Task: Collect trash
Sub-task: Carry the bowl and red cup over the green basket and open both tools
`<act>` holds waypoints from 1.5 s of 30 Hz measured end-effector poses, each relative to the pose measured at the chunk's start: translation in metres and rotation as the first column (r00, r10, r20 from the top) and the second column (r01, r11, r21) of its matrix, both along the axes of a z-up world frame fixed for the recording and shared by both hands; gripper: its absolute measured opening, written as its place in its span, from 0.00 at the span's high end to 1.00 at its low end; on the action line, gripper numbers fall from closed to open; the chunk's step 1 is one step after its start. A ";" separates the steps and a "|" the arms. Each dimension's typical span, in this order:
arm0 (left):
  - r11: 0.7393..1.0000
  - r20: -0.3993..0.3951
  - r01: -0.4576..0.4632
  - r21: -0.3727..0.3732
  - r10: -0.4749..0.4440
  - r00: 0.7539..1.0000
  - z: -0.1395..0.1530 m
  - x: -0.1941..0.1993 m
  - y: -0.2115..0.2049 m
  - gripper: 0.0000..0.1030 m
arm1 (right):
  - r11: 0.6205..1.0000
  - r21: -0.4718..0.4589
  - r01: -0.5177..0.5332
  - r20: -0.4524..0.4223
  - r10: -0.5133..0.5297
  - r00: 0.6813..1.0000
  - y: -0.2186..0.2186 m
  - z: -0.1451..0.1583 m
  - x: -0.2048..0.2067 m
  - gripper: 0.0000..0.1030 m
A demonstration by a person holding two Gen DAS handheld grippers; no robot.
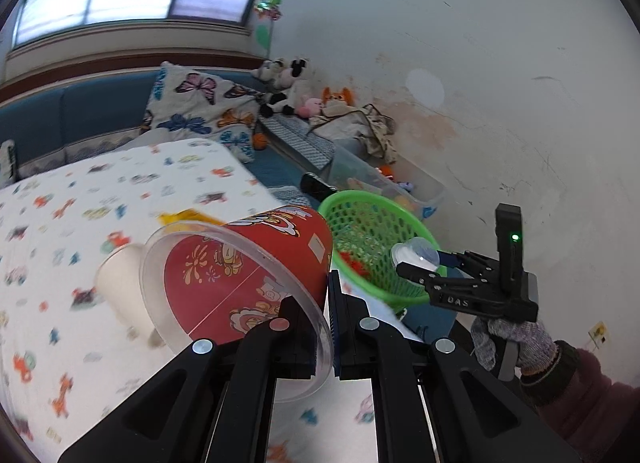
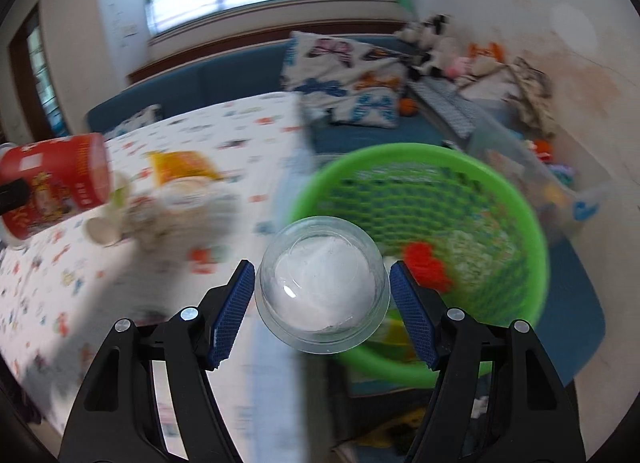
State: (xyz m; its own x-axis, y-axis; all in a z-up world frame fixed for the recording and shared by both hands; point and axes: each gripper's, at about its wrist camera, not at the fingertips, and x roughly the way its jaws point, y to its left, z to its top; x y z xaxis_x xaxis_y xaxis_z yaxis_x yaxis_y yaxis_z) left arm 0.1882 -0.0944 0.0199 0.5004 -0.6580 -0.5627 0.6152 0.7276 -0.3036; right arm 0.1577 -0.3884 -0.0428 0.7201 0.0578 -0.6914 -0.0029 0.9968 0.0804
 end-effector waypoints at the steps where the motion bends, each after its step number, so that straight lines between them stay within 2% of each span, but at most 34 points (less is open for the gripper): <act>1: 1.000 0.004 0.010 0.004 -0.010 1.000 0.002 0.003 -0.009 0.95 | 1.000 0.001 0.026 -0.005 -0.026 1.000 -0.013 -0.002 0.002 0.32; 7: 0.998 0.000 0.059 0.017 -0.059 0.998 0.006 0.018 -0.054 0.95 | 0.991 0.021 0.133 -0.031 -0.132 0.991 -0.068 -0.013 0.006 0.32; 13: 0.994 -0.017 0.098 0.038 -0.098 0.995 0.003 0.032 -0.093 0.95 | 0.986 0.031 0.166 -0.051 -0.165 0.985 -0.092 -0.025 0.012 0.30; 17: 0.991 -0.030 0.122 0.059 -0.121 0.992 -0.002 0.038 -0.115 0.95 | 0.983 0.046 0.179 -0.046 -0.177 0.983 -0.099 -0.027 0.013 0.24; 32: 0.968 -0.131 0.214 0.128 -0.198 0.971 -0.042 0.059 -0.209 0.95 | 0.986 0.023 0.166 -0.006 -0.166 0.986 -0.106 -0.013 -0.027 0.21; 40: 0.951 -0.174 0.251 0.181 -0.220 0.960 -0.064 0.060 -0.239 0.94 | 0.984 0.036 0.173 0.002 -0.173 0.985 -0.108 -0.012 -0.041 0.21; 45: 0.947 -0.185 0.248 0.203 -0.211 0.960 -0.070 0.062 -0.244 0.87 | 0.985 0.043 0.167 0.002 -0.168 0.986 -0.106 -0.013 -0.041 0.21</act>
State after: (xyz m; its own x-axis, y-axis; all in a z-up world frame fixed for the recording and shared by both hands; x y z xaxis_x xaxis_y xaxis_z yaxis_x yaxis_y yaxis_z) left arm 0.2499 -0.3382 -0.0504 0.2424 -0.5934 -0.7675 0.7305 0.6322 -0.2580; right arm 0.1166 -0.4940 -0.0558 0.7262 -0.0346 -0.6866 0.1633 0.9788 0.1233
